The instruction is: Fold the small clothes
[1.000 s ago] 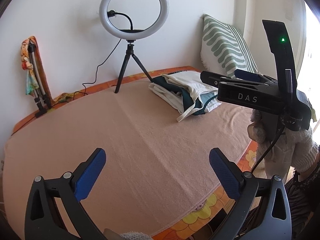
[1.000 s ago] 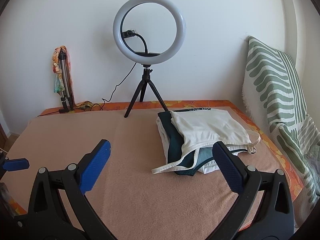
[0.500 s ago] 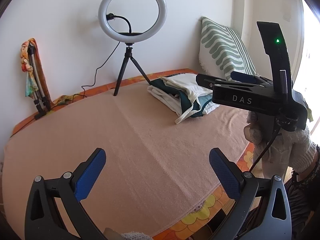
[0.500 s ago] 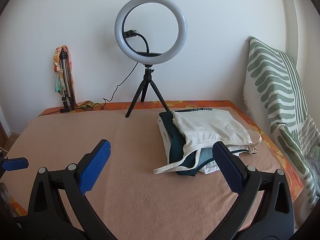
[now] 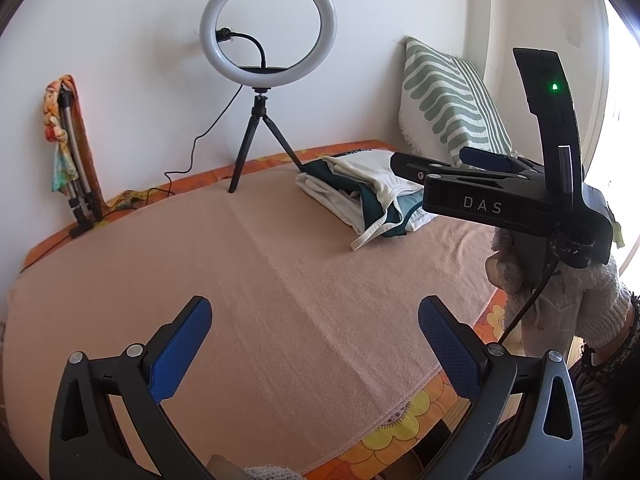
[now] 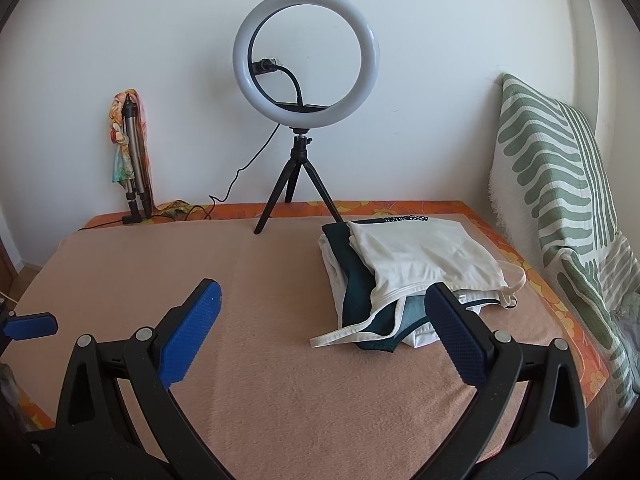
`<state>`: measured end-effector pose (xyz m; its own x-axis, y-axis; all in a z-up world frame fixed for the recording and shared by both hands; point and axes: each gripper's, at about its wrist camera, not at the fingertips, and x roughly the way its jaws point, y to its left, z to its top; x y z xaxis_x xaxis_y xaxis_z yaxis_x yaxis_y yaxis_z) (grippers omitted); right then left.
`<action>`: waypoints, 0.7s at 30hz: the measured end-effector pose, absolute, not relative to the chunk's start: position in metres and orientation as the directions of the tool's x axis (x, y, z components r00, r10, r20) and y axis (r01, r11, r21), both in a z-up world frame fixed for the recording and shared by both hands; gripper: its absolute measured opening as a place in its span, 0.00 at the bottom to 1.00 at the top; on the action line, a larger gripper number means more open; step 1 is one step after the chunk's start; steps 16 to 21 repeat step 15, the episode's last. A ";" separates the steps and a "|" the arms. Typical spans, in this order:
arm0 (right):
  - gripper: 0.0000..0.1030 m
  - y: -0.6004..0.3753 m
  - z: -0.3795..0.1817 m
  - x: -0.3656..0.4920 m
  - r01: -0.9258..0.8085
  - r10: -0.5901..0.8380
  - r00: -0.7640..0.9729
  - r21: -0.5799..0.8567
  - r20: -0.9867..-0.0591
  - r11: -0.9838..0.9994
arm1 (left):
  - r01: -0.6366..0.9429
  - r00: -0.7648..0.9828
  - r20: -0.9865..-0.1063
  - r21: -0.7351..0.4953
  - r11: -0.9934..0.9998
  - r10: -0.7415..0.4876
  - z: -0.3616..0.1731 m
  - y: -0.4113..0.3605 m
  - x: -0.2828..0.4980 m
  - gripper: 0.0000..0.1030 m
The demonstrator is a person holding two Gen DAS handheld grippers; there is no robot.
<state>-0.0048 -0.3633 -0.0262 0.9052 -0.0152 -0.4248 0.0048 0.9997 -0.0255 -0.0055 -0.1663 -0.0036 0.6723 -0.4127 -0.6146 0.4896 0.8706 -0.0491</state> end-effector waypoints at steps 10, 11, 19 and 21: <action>1.00 -0.362 -0.026 -0.004 0.002 -0.014 0.905 -0.028 -0.426 1.000 | 0.489 0.675 -0.608 -0.056 0.871 -0.418 -0.003 -0.165 -0.007 1.00; 1.00 -0.361 -0.026 -0.004 0.002 -0.014 0.905 -0.028 -0.426 1.000 | 0.488 0.673 -0.609 -0.060 0.871 -0.419 -0.003 -0.164 -0.006 1.00; 1.00 -0.361 -0.026 -0.004 0.004 -0.015 0.905 -0.027 -0.426 1.000 | 0.484 0.672 -0.611 -0.067 0.872 -0.420 -0.003 -0.164 -0.006 1.00; 1.00 -0.361 -0.026 -0.004 0.004 -0.015 0.905 -0.027 -0.426 1.000 | 0.484 0.672 -0.611 -0.067 0.872 -0.420 -0.003 -0.164 -0.006 1.00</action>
